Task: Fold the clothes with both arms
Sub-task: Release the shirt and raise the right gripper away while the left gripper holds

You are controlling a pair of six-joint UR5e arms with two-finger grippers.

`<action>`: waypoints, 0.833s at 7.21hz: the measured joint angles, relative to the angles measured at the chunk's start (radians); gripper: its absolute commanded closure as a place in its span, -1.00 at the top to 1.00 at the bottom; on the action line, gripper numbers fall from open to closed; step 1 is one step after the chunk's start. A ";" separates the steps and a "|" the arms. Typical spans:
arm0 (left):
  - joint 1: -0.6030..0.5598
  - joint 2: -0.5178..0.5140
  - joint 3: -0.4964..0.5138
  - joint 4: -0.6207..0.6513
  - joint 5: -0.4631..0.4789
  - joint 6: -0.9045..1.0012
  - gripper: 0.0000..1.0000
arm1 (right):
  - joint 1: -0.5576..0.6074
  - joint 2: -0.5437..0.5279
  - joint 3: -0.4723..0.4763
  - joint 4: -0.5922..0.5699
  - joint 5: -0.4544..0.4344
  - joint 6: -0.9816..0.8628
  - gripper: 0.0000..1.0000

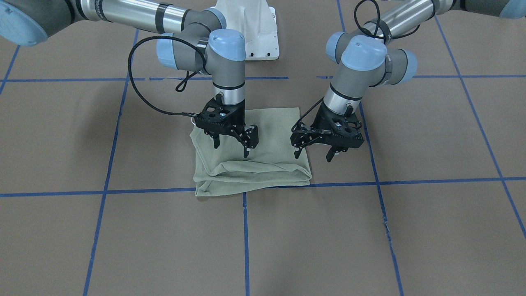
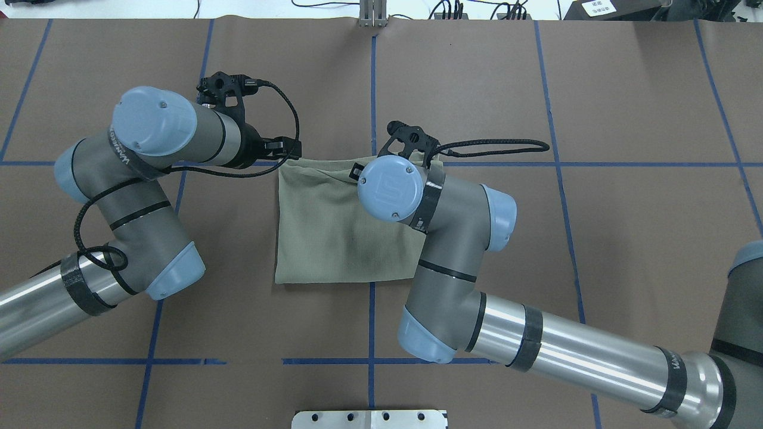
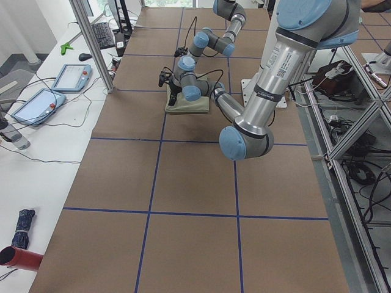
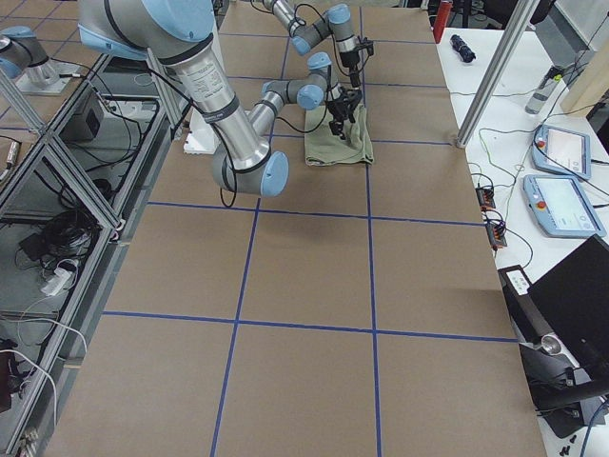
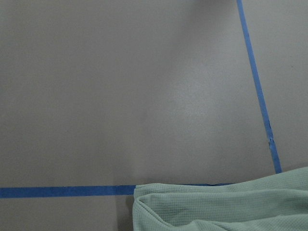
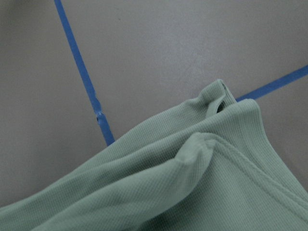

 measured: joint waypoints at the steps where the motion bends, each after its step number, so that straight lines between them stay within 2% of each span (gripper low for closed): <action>1: -0.001 0.001 0.000 0.000 -0.003 0.000 1.00 | -0.015 -0.003 -0.014 0.000 -0.013 -0.013 1.00; 3: -0.001 0.002 -0.001 -0.001 -0.004 -0.004 1.00 | -0.003 -0.005 -0.051 0.000 -0.026 -0.066 1.00; 6: -0.001 0.003 -0.002 -0.001 -0.004 -0.007 1.00 | 0.114 0.003 -0.190 0.000 -0.028 -0.189 1.00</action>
